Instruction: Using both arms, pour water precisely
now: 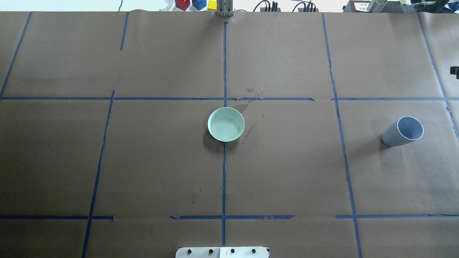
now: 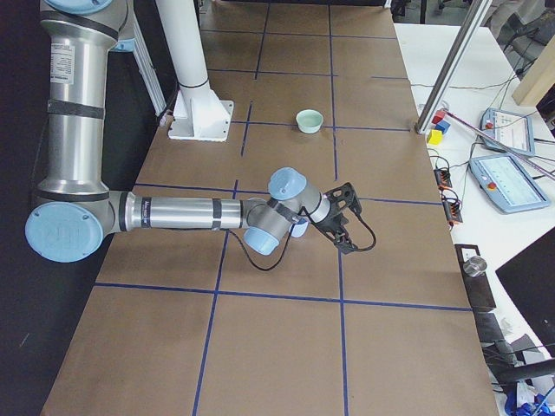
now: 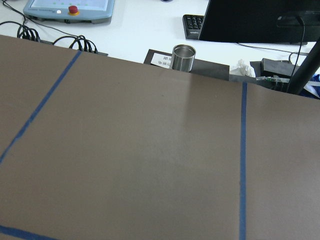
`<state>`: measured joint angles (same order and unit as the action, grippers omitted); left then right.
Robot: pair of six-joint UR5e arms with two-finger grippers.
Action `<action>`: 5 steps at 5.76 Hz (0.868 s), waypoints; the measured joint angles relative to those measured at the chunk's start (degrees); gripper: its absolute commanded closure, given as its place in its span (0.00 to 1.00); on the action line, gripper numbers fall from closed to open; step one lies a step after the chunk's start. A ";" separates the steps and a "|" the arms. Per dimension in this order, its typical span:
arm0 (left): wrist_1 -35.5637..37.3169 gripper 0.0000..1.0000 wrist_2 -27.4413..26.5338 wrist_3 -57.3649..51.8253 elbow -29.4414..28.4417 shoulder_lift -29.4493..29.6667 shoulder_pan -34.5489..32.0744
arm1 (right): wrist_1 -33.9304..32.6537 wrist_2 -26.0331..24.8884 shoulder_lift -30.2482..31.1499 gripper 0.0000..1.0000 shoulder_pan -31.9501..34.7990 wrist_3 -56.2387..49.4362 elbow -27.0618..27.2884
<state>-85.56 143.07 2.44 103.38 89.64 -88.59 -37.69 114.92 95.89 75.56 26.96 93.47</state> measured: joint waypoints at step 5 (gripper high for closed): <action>-0.10 0.00 -6.17 14.59 6.67 5.41 11.91 | -51.52 12.88 0.55 0.00 10.88 -32.09 10.95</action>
<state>-85.67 136.90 17.03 110.05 95.05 -76.68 -89.21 127.79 96.43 86.44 -5.13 104.43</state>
